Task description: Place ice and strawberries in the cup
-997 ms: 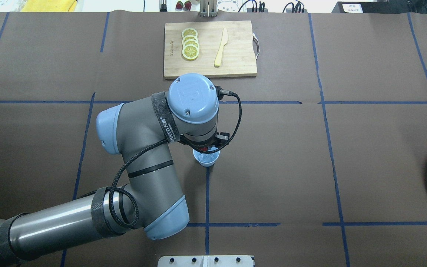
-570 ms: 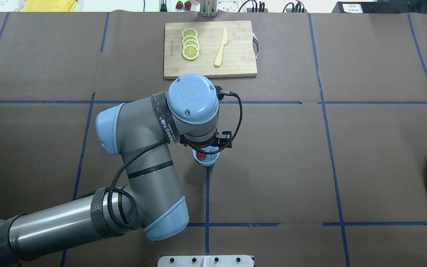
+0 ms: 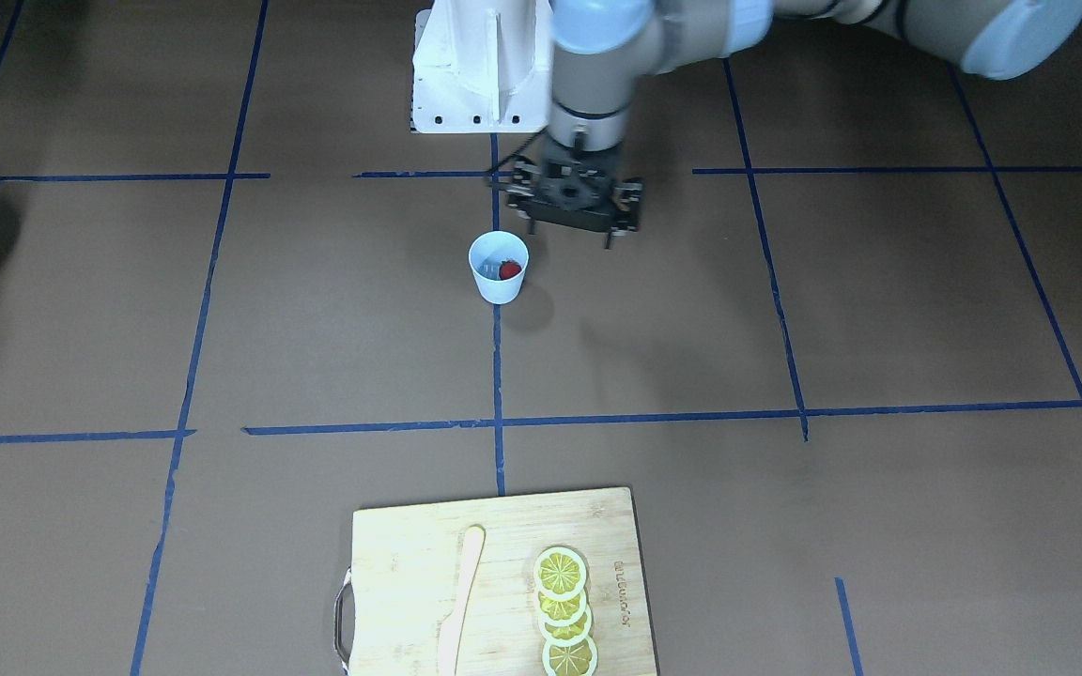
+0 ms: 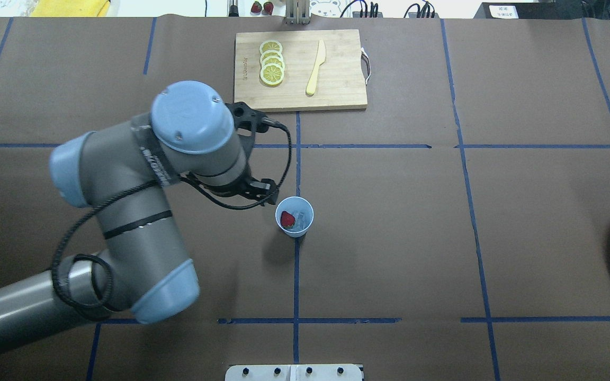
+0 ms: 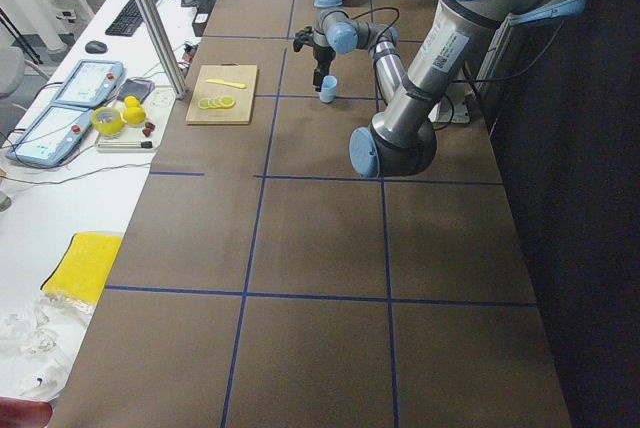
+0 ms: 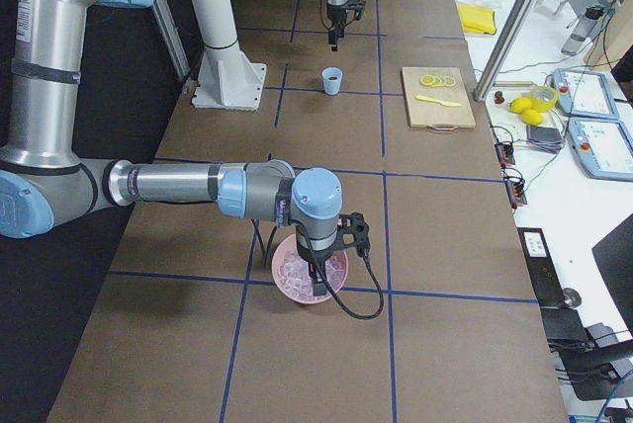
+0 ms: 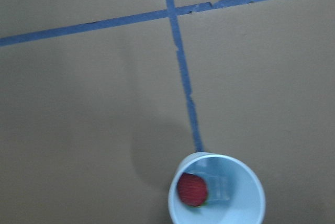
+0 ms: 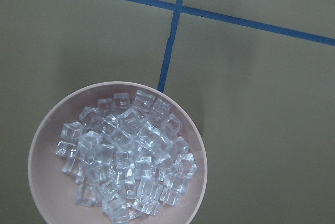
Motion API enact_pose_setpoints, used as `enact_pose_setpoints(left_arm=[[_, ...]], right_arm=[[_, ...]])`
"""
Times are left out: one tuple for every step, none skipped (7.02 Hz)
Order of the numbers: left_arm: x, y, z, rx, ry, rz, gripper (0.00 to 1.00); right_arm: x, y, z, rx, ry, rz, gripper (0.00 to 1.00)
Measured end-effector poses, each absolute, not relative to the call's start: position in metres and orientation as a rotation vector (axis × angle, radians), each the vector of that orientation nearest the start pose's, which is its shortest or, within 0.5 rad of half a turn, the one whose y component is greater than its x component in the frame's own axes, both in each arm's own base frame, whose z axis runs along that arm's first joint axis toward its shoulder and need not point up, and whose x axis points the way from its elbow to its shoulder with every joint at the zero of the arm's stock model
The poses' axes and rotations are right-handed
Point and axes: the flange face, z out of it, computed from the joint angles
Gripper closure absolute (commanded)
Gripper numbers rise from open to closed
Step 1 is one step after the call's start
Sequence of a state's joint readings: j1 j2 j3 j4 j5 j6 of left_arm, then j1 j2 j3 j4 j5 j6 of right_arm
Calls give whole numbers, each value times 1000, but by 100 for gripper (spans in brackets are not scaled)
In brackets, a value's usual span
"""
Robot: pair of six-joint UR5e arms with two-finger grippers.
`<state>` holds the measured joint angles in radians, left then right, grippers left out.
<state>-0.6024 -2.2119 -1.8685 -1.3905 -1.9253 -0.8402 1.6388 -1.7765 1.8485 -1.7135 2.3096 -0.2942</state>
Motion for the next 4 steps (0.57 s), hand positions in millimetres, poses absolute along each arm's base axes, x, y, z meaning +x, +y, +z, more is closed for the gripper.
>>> enact_pose_setpoints(left_arm=[[402, -460, 223, 220, 780, 327, 1], [345, -488, 262, 236, 757, 392, 0], [284, -513, 302, 243, 738, 438, 0], [223, -530, 343, 244, 724, 462, 0]], right_arm=[[94, -393, 631, 67, -740, -188, 0], [94, -393, 631, 68, -740, -187, 0], [94, -392, 631, 68, -740, -187, 0], [94, -392, 631, 68, -740, -187, 0]])
